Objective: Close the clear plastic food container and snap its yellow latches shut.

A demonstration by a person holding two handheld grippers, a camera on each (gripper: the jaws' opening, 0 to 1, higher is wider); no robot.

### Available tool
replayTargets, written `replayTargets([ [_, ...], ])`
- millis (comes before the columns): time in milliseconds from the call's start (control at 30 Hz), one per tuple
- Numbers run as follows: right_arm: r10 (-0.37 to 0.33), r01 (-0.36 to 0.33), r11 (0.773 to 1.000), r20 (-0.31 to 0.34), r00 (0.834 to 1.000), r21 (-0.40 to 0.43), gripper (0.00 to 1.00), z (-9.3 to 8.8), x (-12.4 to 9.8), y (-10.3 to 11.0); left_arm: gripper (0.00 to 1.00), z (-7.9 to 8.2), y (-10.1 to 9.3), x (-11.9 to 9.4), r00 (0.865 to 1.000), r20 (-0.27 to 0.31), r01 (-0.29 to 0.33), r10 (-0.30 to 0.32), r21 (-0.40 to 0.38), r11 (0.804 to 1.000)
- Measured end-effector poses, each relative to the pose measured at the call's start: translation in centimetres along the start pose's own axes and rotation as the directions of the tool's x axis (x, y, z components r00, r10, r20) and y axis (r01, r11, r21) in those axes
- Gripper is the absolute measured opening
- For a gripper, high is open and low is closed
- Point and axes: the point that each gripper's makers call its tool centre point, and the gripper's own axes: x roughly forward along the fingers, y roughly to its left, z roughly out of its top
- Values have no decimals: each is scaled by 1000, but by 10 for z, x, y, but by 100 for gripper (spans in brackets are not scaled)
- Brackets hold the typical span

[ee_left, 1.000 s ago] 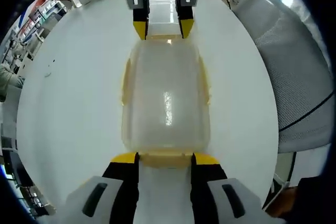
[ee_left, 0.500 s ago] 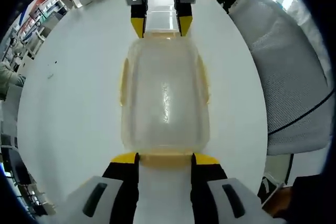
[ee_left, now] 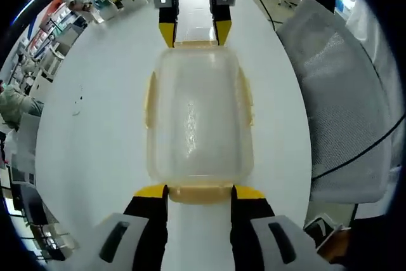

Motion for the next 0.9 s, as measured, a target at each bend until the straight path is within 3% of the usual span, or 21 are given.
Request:
replayTargets([
  [300, -29, 29, 999, 4, 1000, 15, 36, -35, -28, 2, 32, 43, 5, 4, 1000, -1, -5, 5, 30, 1000],
  [667, -33, 34, 997, -11, 999, 76, 36, -103, -52, 7, 32, 113, 11, 33, 1000, 12, 21, -22, 81, 997],
  [900, -27, 30, 993, -25, 999, 117, 36, -135, -59, 14, 32, 141, 12, 46, 999, 3, 38, -39, 123, 992],
])
